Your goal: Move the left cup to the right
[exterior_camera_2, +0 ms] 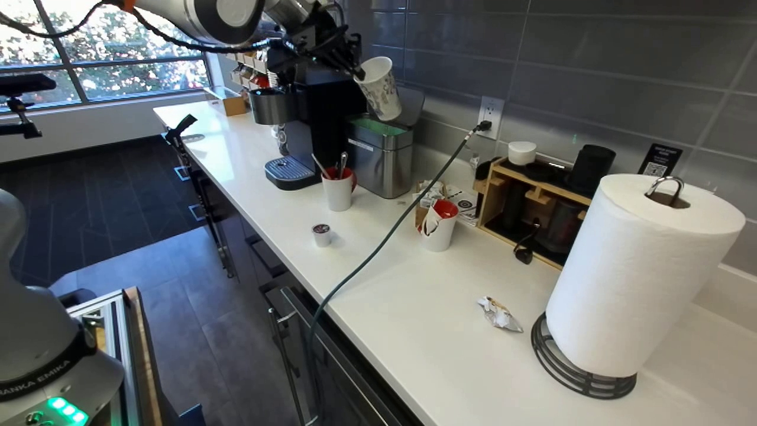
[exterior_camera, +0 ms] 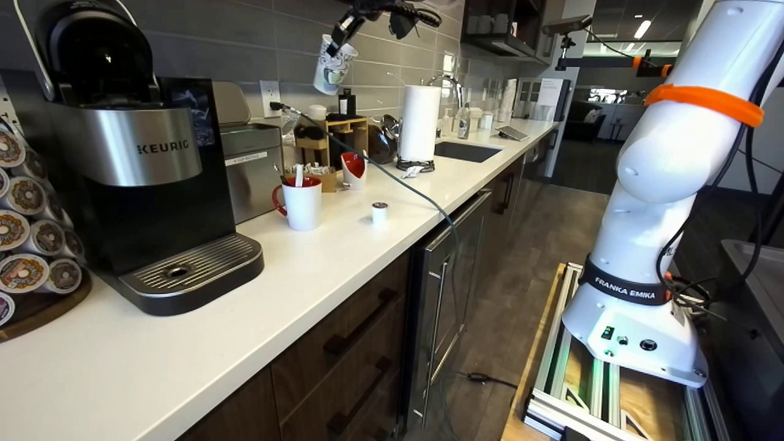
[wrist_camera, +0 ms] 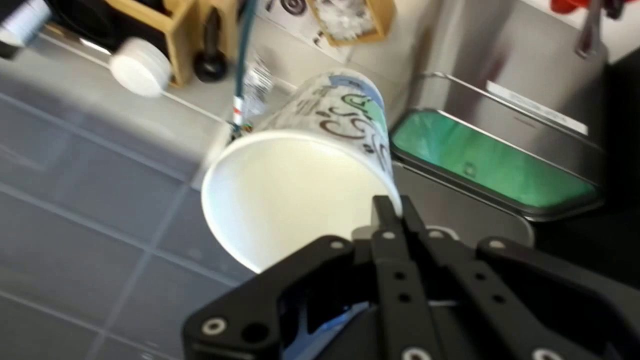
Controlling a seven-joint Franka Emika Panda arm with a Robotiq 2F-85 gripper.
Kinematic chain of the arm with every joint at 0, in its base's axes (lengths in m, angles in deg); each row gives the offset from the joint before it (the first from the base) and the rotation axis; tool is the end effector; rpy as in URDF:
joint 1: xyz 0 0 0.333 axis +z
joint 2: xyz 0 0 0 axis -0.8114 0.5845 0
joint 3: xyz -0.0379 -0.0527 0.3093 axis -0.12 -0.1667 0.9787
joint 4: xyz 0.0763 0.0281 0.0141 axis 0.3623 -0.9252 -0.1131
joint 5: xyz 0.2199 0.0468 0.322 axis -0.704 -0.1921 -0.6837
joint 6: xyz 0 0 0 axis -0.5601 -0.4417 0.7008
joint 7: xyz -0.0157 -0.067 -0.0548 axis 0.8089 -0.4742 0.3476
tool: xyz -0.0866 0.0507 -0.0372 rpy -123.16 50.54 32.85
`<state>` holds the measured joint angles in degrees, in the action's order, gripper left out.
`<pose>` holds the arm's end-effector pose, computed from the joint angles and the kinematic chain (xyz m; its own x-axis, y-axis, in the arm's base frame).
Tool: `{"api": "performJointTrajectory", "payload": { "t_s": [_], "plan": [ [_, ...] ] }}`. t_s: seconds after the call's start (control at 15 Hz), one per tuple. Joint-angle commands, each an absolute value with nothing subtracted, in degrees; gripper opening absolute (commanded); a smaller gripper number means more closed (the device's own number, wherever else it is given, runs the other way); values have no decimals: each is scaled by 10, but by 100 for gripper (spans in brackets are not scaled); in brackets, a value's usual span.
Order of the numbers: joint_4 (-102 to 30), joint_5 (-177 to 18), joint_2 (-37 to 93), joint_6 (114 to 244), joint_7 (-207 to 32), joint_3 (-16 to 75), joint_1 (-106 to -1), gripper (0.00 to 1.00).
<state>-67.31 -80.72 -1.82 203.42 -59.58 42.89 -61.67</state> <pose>0.5331 0.0284 0.5995 0.5844 0.4708 0.6609 0.2993 -0.8821 0.3637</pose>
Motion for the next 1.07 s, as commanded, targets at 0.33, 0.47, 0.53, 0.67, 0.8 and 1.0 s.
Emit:
{"api": "performJointTrajectory", "payload": {
  "t_s": [0.33,0.47,0.53,0.67,0.8,1.0],
  "plan": [
    [-782,-686,41,1993,-772,402,-607,1],
    [-792,-692,63,2004,-785,400,-582,1],
    [-790,-663,79,2017,-812,402,-581,1],
    [-777,-621,100,2023,-849,400,-575,1],
    [-756,-558,125,2021,-894,412,-593,1],
    [-716,-503,164,2011,-941,403,-593,1]
  ]
}}
